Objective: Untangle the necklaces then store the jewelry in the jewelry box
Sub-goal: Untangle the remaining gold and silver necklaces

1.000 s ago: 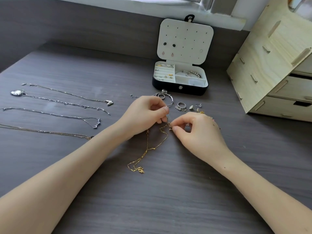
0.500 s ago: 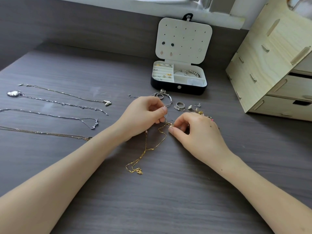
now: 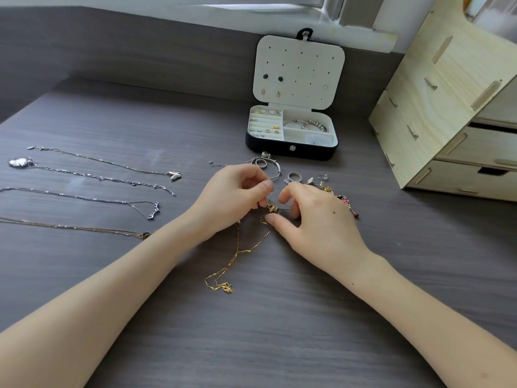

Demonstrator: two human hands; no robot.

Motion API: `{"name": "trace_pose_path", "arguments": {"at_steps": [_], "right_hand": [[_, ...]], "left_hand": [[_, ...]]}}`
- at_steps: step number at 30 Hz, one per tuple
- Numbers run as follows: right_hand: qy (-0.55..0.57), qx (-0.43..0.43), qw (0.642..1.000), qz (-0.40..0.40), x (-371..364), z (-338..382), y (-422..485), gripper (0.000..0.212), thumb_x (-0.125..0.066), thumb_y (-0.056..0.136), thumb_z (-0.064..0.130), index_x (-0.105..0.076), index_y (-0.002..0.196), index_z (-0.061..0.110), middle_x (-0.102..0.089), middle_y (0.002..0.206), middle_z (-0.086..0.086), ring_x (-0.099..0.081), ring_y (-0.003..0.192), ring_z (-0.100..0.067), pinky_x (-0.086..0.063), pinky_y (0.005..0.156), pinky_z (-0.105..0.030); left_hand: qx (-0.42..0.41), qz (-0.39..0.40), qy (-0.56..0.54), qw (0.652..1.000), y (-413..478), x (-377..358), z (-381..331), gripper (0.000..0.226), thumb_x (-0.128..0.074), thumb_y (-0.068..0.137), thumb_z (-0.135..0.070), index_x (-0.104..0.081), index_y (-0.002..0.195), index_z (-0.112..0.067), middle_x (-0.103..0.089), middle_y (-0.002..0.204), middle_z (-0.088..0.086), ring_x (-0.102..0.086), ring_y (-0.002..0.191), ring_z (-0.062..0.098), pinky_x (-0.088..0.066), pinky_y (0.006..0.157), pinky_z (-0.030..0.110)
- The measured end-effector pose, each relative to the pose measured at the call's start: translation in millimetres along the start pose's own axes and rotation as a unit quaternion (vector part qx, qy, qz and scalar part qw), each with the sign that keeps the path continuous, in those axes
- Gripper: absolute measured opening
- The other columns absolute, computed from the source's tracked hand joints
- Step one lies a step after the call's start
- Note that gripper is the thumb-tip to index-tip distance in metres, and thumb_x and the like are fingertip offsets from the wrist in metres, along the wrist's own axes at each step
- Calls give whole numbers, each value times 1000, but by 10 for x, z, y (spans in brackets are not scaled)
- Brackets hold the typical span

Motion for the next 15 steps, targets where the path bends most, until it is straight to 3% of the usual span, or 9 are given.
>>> {"name": "trace_pose_path", "arguments": {"at_steps": [3,8,12,15], "right_hand": [[-7,14,1000,-7,-60,4,49,22,-65,84,36,-64,96,18,-49,80,7,-57,87,-23,-36,69,-30],[-122,112,985,-50,-25,139,67,15,-69,66,22,-61,59,12,-55,58,-2,-58,55,-25,-34,47,-21],[-235,229,943,-52,-138,268,6,30,-81,54,3,-53,56,13,-51,57,-5,-51,52,-23,-35,45,-27],[-188,209,956,-82,-123,144,4,18,-69,70,5,-56,59,9,-52,60,-6,-52,56,-25,-40,51,-32]], "left_hand": [[2,-1,-9,1000,0,5,1,14,-56,92,-14,-66,83,-9,-64,63,0,-55,57,5,-46,63,18],[11,-6,-5,1000,2,15,14,15,-56,91,-15,-65,81,-10,-64,62,-3,-54,56,7,-46,65,24],[11,-5,-5,1000,0,13,10,14,-56,91,-14,-65,81,-9,-64,61,-3,-54,57,9,-47,67,25],[11,-6,-2,1000,-1,24,19,14,-56,91,-15,-64,81,-10,-63,60,-5,-55,57,9,-48,67,28]]}}
Point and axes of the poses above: each hand's wrist, its own y-axis towards the middle knuckle, its own x-axis out of the back of the hand, z = x × y, the point moved 8 cm from there along y, towards the middle knuckle
